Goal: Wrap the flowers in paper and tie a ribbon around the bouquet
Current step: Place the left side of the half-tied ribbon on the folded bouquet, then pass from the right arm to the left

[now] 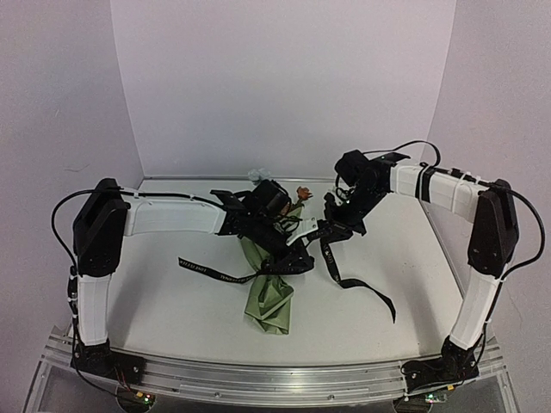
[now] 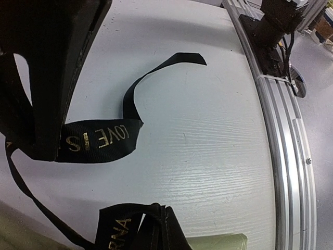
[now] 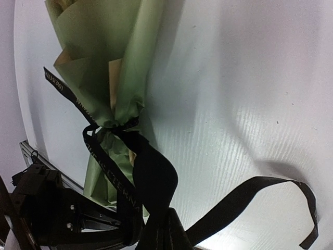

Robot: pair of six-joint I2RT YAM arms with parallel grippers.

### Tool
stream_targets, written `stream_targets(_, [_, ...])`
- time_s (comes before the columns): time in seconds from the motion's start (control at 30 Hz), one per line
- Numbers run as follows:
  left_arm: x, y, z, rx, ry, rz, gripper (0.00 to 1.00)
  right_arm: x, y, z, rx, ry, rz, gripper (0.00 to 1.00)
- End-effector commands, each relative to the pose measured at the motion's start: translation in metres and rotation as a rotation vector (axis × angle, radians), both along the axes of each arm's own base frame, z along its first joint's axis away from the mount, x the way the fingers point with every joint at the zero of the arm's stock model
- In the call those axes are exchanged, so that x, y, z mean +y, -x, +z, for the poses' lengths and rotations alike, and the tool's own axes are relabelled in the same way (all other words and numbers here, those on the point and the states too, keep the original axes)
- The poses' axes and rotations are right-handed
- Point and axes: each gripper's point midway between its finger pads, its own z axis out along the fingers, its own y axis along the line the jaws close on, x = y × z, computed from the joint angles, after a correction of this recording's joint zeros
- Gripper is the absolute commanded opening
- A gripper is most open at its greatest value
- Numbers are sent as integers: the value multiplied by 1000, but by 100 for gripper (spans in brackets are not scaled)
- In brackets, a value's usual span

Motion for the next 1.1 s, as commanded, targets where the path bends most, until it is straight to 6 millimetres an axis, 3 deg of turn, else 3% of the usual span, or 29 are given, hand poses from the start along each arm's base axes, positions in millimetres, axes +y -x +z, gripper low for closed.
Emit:
stream_targets(0.0, [-14,-14,-7,-22,16,50,7,0,5,8,21,-1,-6,0])
stream_targets(0.3, [-15,-19,17,-7,143,149,35,2,16,4,79,-35,-8,0])
stream_targets(0.67, [-8,-14,51,43,276,196,55,1,18,3,115,-55,-45,0])
stream_targets(0.87, [-6,-8,60,99,306,184,55,2,19,2,143,-72,-84,0])
stream_targets(1.07, [13,-3,78,241,364,177,55,20,10,6,250,-181,-273,0])
